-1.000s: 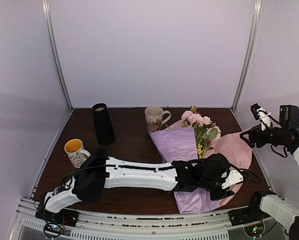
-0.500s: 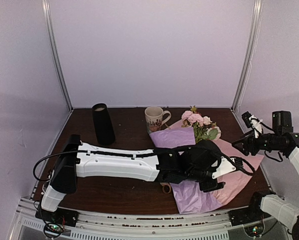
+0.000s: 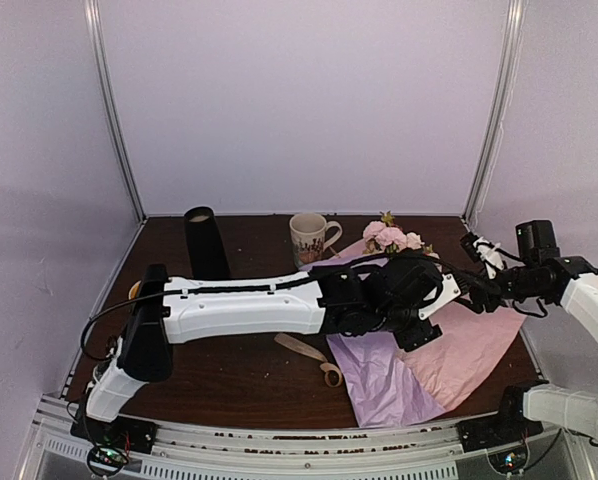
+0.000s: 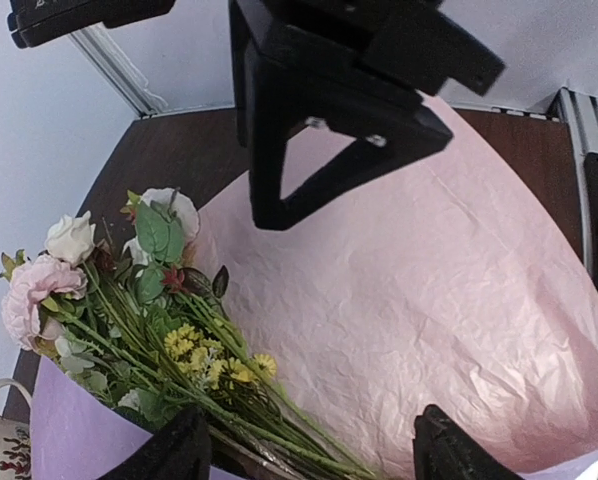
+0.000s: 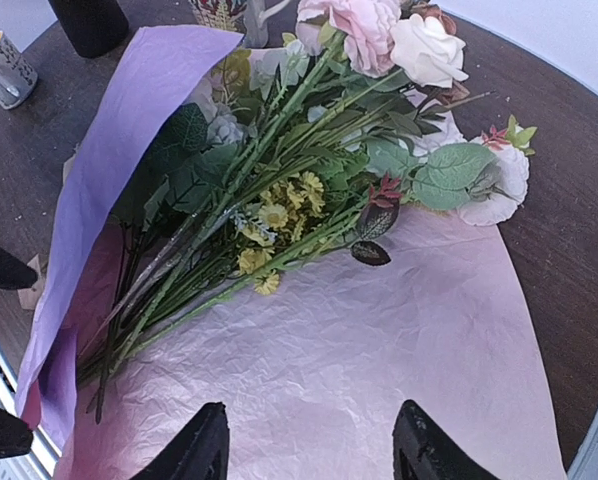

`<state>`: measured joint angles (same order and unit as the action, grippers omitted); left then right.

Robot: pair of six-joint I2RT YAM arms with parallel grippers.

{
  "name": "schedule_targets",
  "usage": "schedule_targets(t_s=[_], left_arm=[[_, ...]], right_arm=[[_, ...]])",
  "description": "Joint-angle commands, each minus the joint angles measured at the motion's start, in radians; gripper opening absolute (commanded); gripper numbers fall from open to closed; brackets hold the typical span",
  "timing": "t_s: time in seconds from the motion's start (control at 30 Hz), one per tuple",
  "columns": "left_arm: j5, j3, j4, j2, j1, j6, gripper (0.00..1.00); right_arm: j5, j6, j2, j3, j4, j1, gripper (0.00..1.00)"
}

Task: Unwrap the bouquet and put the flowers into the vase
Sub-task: Unfold the folded wrapping paper from the folded wrapping paper, then unfold the 2/3-folded wrapping paper from the folded wrapping paper.

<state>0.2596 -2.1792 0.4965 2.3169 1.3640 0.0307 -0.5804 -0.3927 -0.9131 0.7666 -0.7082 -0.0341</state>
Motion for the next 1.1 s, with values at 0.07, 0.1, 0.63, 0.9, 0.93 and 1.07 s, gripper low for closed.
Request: schedule_targets(t_s=[0.07, 0.1, 0.63, 0.9, 0.93, 1.07], left_arm=[[0.141, -0.066, -0.042, 0.053, -0.014, -0.003, 0.71], [0.145, 0.001, -0.097, 0.01, -0.014, -0.002, 0.71], [0.391, 0.859, -0.226, -0.719, 0.047, -0.212, 0.68], [0.575, 1.078, -0.225, -1.002, 0.051, -0.319, 0.68], [0.593, 1.099, -0.243, -1.028, 0.053, -0.321, 0.68], [0.643, 1.157, -0.283, -1.095, 0.056, -0.331, 0.68]], right_arm=[[-0.043, -0.007, -0.036, -0.007, 0.014, -0.047, 0.51], [-0.015, -0.01, -0.05, -0.001, 0.017, -0.082, 0.49], [0.132, -0.047, -0.512, 0.235, 0.022, -0.491, 0.22], [0.114, -0.06, -0.679, 0.437, -0.028, -0.689, 0.22], [0.107, -0.065, -0.685, 0.459, -0.029, -0.714, 0.22], [0.113, -0.086, -0.758, 0.576, -0.022, -0.827, 0.22]])
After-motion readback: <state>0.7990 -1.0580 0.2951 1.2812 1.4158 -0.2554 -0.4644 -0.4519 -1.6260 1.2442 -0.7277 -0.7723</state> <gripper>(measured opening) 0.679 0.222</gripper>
